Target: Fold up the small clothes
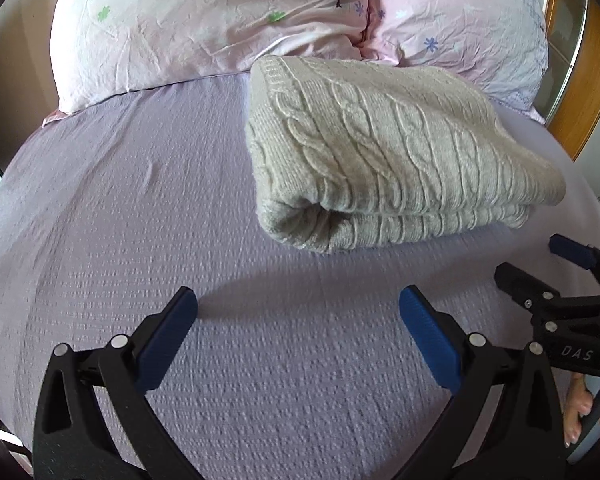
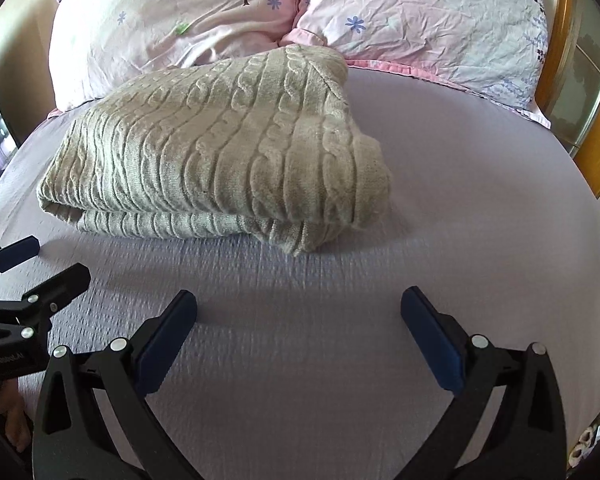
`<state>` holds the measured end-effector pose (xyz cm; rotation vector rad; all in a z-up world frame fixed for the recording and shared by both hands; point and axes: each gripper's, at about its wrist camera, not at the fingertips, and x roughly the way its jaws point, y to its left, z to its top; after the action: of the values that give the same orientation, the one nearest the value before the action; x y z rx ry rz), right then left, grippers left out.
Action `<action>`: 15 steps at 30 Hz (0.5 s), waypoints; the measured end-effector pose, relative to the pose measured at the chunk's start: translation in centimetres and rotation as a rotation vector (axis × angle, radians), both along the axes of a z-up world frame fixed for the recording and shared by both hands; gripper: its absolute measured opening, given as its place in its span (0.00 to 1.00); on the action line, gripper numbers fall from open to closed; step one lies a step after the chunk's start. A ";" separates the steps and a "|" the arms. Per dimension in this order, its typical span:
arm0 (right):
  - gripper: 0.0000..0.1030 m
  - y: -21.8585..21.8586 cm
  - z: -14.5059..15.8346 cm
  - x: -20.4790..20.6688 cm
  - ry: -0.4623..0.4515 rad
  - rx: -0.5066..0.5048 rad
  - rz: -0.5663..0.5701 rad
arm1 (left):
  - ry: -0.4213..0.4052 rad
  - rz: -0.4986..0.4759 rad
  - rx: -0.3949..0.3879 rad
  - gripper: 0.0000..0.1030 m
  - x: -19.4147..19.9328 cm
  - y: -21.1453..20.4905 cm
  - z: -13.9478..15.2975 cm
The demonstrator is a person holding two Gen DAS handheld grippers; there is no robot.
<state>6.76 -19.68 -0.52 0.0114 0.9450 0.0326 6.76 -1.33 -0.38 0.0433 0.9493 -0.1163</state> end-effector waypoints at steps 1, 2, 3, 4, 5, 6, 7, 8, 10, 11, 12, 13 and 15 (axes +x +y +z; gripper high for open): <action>0.99 0.0 0.0 0.0 0.000 0.000 -0.001 | 0.003 0.001 0.014 0.98 0.0 -0.2 0.0; 0.99 -0.1 0.0 0.0 0.001 -0.001 -0.003 | 0.005 0.002 0.021 0.98 0.1 -0.2 -0.1; 0.99 -0.1 0.0 0.0 0.002 0.000 -0.004 | 0.007 0.003 0.029 0.98 0.2 -0.3 -0.1; 0.99 -0.2 0.0 0.0 0.003 -0.001 -0.005 | 0.008 0.005 0.028 0.98 0.2 -0.3 -0.1; 0.99 -0.3 0.0 0.0 0.004 -0.001 -0.006 | 0.011 0.008 0.027 0.98 0.3 -0.3 0.0; 0.99 -0.3 0.0 0.0 0.004 -0.001 -0.008 | 0.014 0.009 0.027 0.98 0.4 -0.2 0.0; 0.99 -0.3 0.0 0.0 0.005 -0.002 -0.008 | 0.016 0.011 0.027 0.98 0.4 -0.2 0.0; 0.99 -0.3 0.0 0.0 0.005 -0.002 -0.009 | 0.018 0.014 0.027 0.98 0.4 -0.3 0.0; 0.99 -0.3 0.0 0.0 0.005 -0.002 -0.008 | 0.020 0.015 0.027 0.98 0.5 -0.2 0.0; 0.99 -0.3 0.0 0.0 0.005 -0.002 -0.008 | 0.022 0.015 0.028 0.98 0.5 -0.2 0.0; 0.99 -0.2 0.0 0.0 0.006 -0.002 -0.009 | 0.024 0.015 0.028 0.98 0.6 -0.2 0.0; 0.99 -0.2 0.0 0.0 0.006 -0.002 -0.009 | 0.025 0.015 0.028 0.98 0.6 -0.2 0.0; 0.99 -0.2 0.0 0.0 0.005 -0.002 -0.009 | 0.025 0.013 0.029 0.98 0.6 -0.2 0.0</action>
<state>6.71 -19.93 -0.51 0.0137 0.9495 0.0233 7.37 -1.50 -0.41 0.0624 0.9764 -0.0918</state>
